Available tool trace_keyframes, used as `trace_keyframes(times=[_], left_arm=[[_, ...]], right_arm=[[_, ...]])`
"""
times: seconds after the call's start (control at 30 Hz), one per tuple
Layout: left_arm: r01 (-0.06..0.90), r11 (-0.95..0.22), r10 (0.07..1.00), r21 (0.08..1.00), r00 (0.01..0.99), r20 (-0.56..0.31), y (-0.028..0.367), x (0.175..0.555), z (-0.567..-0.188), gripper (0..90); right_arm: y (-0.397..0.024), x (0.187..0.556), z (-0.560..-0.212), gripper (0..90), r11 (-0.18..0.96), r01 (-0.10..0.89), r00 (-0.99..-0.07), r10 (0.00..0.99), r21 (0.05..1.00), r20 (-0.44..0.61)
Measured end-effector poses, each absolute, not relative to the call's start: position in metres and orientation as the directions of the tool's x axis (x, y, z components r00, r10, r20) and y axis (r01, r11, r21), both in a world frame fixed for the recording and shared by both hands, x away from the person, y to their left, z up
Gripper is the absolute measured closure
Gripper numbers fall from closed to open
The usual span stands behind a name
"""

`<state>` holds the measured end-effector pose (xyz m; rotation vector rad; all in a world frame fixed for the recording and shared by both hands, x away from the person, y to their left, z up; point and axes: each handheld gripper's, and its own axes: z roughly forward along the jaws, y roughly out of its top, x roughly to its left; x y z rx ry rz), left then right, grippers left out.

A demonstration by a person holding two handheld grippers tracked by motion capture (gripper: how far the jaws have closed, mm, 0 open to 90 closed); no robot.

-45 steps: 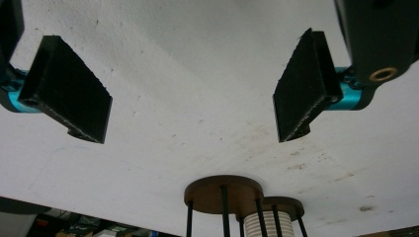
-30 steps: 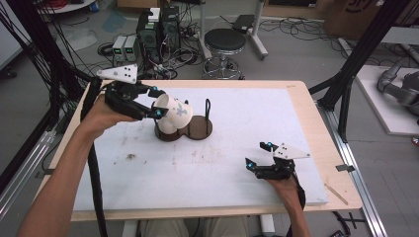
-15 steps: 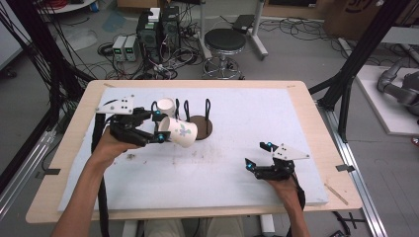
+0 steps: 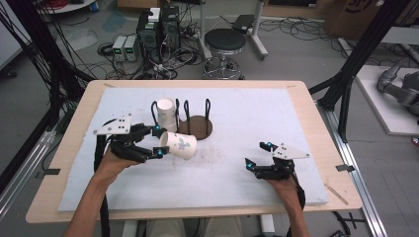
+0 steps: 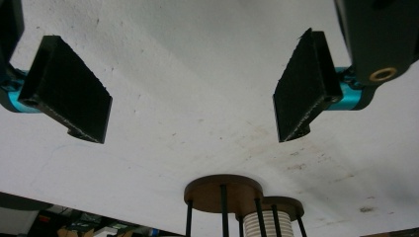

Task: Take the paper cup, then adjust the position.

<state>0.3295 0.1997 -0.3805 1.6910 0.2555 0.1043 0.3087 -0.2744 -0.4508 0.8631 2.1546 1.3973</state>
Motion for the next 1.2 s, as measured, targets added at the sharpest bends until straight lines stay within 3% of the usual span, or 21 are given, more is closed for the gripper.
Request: trace_keyframes(times=[0.27,0.77,1.2], left_arm=[[0.099,-0.072,0.23,0.993,0.97,-0.08,0.205,0.329,-0.392,35.9],[0.087,-0.105,0.235,0.991,0.97,-0.061,0.204,0.331,-0.392,35.9],[0.089,-0.109,0.23,0.99,0.971,-0.062,0.201,0.332,-0.393,35.9]], right_arm=[[-0.274,0.309,-0.451,15.4,0.295,0.272,-0.714,0.7,0.916,-0.014],[-0.278,0.309,-0.451,15.5,0.275,0.265,-0.722,0.692,0.924,0.001],[-0.29,0.315,-0.435,15.5,0.218,0.262,-0.802,0.591,0.94,0.087]])
